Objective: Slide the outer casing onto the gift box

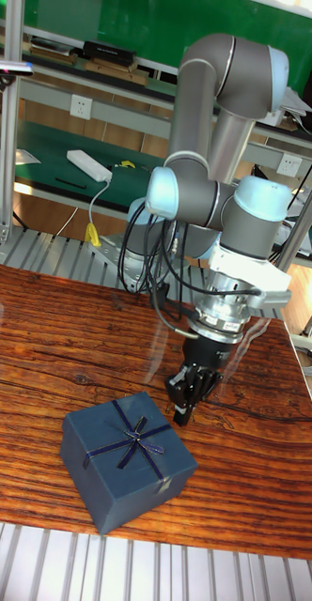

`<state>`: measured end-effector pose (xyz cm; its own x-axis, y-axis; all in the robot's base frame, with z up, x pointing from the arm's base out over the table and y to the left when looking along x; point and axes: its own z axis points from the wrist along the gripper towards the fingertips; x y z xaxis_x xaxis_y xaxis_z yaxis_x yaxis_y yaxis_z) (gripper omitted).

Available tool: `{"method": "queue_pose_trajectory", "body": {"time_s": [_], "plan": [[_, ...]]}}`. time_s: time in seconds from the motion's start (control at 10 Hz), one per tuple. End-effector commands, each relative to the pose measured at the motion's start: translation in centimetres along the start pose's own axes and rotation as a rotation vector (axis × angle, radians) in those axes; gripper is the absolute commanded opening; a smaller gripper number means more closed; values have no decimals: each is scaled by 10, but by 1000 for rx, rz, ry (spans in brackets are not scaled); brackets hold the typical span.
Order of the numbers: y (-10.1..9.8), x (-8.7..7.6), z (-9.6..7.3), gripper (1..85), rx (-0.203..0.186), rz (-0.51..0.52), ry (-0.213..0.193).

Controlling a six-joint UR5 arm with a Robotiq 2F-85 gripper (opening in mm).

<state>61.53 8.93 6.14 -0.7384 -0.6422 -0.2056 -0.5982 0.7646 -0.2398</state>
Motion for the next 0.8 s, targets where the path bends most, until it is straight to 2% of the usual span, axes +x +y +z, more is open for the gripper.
{"method": "queue_pose_trajectory", "body": {"time_s": [0.0, 0.5, 0.7], "plan": [[-7, -6, 5, 10, 36, -12, -24], [-31, -11, 4, 10, 128, -76, -35], [-39, -15, 0, 10, 146, -85, -28]]}}
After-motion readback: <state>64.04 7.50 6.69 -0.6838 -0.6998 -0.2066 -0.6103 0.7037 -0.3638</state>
